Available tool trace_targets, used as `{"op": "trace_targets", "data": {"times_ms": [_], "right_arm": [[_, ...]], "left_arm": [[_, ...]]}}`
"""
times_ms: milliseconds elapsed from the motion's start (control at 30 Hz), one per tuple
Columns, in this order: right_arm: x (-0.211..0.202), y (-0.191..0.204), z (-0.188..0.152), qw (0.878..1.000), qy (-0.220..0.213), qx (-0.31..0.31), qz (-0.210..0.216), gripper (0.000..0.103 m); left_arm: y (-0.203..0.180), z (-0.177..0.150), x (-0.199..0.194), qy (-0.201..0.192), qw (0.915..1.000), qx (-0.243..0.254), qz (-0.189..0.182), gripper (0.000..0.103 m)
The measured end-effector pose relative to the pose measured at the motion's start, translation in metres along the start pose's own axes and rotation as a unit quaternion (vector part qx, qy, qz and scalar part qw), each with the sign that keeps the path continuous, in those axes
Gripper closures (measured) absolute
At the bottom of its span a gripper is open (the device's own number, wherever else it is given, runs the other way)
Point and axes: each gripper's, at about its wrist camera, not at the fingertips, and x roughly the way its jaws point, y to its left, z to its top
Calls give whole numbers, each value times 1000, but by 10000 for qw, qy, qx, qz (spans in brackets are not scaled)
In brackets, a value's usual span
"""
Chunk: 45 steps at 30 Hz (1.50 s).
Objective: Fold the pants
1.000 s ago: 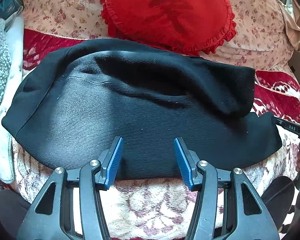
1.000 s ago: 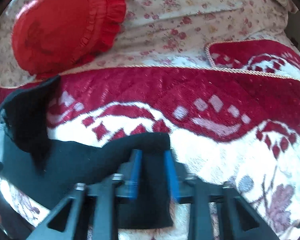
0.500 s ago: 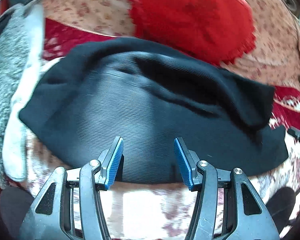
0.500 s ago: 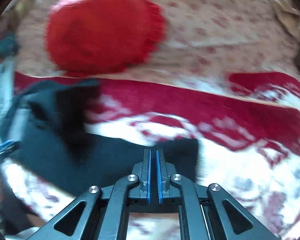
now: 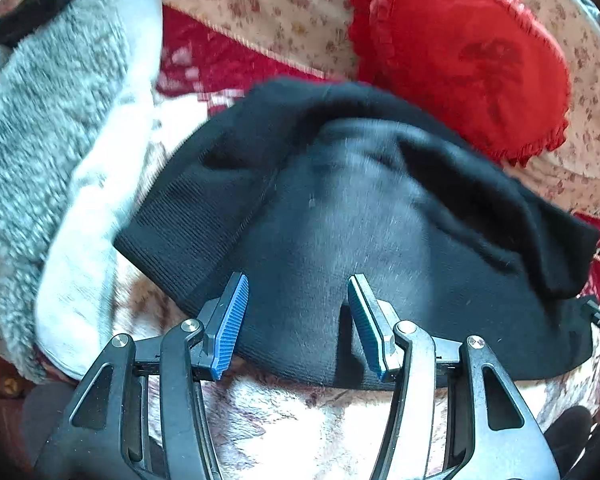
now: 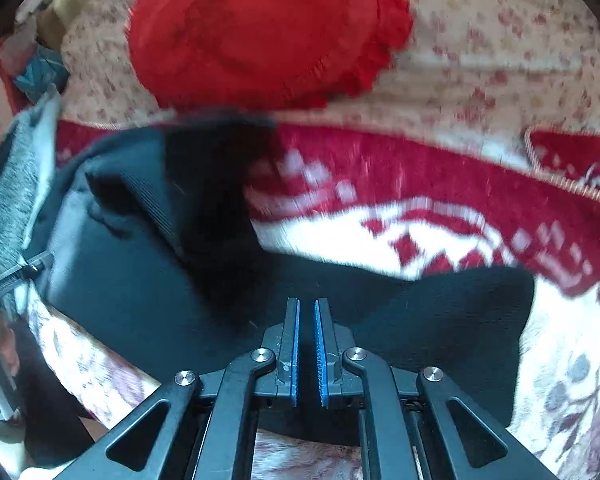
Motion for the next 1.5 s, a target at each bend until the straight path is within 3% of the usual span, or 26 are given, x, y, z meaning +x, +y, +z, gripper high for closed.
{"op": "trace_targets", "data": {"times_ms": [67, 167, 267, 333, 533, 700, 800, 967, 1033, 1067, 1100, 1267, 1367, 1500], "right_arm": [[-19, 8, 10, 9991, -369, -58, 198, 93], [-33, 33, 34, 9954, -723, -250, 584, 68], [-27, 59, 57, 9926, -810, -477, 765, 67], [-14, 82, 77, 9906, -798, -644, 902, 67], [57, 153, 139, 9844, -347, -985, 1420, 64], [113, 194, 170, 9792, 34, -1571, 1286, 63], [143, 201, 184, 9771, 234, -1807, 1096, 61], [182, 206, 185, 9685, 661, -2060, 1235, 61], [180, 204, 182, 9697, 462, -1974, 1364, 71], [178, 204, 182, 9699, 422, -1933, 1416, 86], [172, 203, 181, 9704, 295, -1910, 1451, 95], [118, 207, 177, 9679, -392, -1901, 1596, 95], [71, 216, 164, 9616, -808, -1964, 1739, 95], [18, 237, 119, 9473, -1106, -2225, 2024, 95]], "left_arm": [[2, 10, -9, -99, 9999, -14, -35, 51], [3, 26, -13, -213, 9998, 10, -25, 51], [4, 43, -9, -218, 9997, 60, -53, 50], [5, 54, -3, -216, 9997, 46, -66, 37], [8, 98, 30, 27, 9997, -109, -193, 36], [16, 135, 64, 350, 9994, 37, -74, 36], [21, 150, 82, 452, 9988, 151, -126, 36], [20, 167, 119, 774, 9965, 207, -240, 35], [20, 168, 125, 772, 9967, 168, -200, 35], [21, 168, 122, 743, 9969, 153, -206, 35], [22, 169, 116, 702, 9972, 137, -237, 35], [44, 171, 69, 327, 9985, -77, -430, 35], [68, 159, 18, -74, 9975, -334, -622, 35], [96, 127, -34, -425, 9941, -696, -720, 35]]}}
